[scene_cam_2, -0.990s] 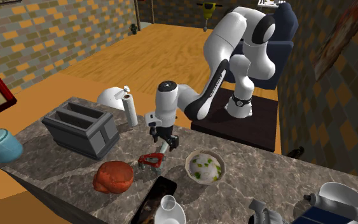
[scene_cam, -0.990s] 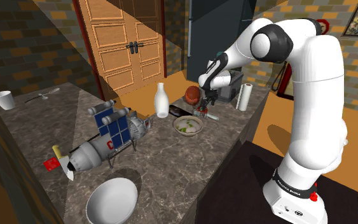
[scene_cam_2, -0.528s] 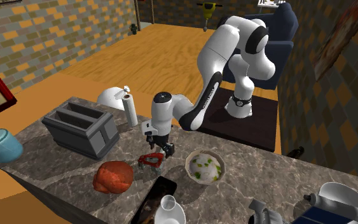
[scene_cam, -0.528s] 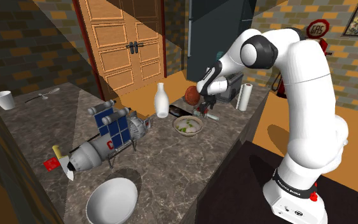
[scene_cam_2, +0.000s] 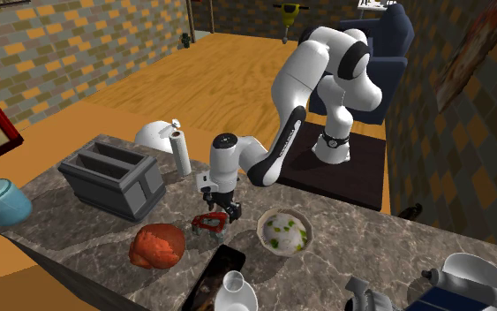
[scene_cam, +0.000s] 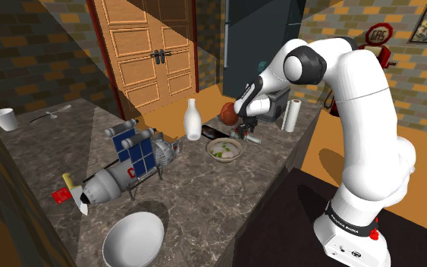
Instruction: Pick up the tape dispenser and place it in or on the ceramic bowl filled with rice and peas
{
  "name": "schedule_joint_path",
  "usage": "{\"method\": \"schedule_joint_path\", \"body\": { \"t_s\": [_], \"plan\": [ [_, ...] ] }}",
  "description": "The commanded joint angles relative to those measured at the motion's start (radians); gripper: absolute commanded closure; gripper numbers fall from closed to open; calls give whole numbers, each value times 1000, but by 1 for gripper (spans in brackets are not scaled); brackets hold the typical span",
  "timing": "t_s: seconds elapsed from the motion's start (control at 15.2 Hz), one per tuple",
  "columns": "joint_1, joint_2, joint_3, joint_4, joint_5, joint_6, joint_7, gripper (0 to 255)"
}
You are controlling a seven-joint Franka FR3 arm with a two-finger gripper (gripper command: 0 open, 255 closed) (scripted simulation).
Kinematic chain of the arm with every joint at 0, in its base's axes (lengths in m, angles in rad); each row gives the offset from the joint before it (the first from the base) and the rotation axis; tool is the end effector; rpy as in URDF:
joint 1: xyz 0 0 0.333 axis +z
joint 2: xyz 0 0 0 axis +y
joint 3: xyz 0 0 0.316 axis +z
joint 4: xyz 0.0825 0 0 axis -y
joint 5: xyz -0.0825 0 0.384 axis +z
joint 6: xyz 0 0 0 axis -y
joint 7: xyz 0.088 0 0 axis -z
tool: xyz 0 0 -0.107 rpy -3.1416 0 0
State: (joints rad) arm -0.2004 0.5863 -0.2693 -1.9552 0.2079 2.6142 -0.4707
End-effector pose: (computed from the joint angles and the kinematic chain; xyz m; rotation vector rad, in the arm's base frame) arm 0.5595 -0.2822 0.1924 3.0582 -0.1892 0.1175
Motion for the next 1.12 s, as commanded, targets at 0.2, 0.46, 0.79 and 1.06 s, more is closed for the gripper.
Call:
{"method": "schedule_joint_path", "body": {
  "t_s": [0.2,0.46,0.79,1.06],
  "plan": [
    [0,0,0,0,0,0,0,255],
    [0,0,0,0,0,0,0,255],
    [3,-11,-4,-2,-4,-9,2,255],
    [14,-53,-18,-7,-19,-45,11,255]
  ]
}}
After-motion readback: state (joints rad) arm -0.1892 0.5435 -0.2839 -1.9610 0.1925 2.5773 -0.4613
